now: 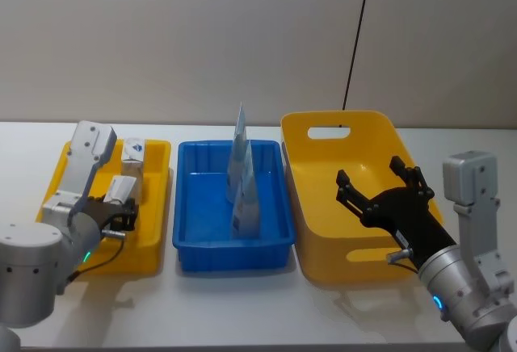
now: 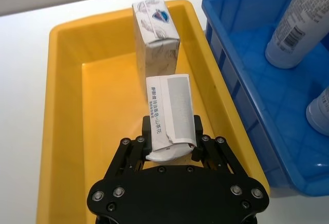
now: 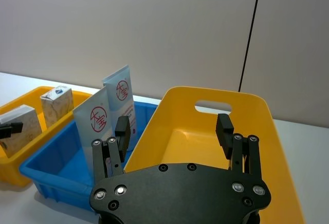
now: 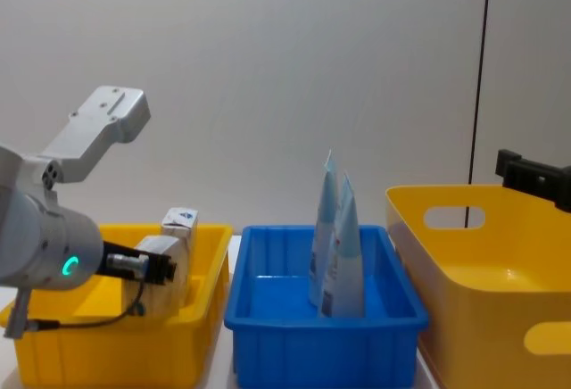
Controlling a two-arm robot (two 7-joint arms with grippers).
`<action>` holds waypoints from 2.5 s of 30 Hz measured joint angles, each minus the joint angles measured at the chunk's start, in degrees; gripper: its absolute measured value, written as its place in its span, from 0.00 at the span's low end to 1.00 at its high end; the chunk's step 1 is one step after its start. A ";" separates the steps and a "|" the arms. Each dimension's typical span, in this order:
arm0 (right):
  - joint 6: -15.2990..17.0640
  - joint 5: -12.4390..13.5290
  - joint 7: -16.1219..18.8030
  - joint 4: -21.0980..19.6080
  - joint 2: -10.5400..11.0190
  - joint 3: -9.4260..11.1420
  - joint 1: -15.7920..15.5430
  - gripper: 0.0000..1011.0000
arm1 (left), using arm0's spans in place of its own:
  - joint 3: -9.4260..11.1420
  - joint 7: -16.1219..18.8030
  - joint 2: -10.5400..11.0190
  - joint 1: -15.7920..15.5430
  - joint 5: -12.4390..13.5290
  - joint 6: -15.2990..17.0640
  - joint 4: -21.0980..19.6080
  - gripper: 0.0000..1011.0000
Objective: Bimanual collaborative sorting of washing and personal care products
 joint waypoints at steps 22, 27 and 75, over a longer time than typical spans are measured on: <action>0.00 0.00 0.00 0.00 0.00 0.00 0.00 0.99 | 1.20 -10.53 7.84 -3.89 1.26 -4.41 -3.45 0.37; 0.00 0.00 0.00 0.00 0.00 0.00 0.00 0.99 | 1.60 -14.55 10.13 -4.39 1.04 -5.59 -5.18 0.37; 0.00 0.00 0.00 0.00 0.00 0.00 0.00 0.99 | 6.14 -49.18 24.99 -2.23 -11.03 -20.86 -16.60 0.37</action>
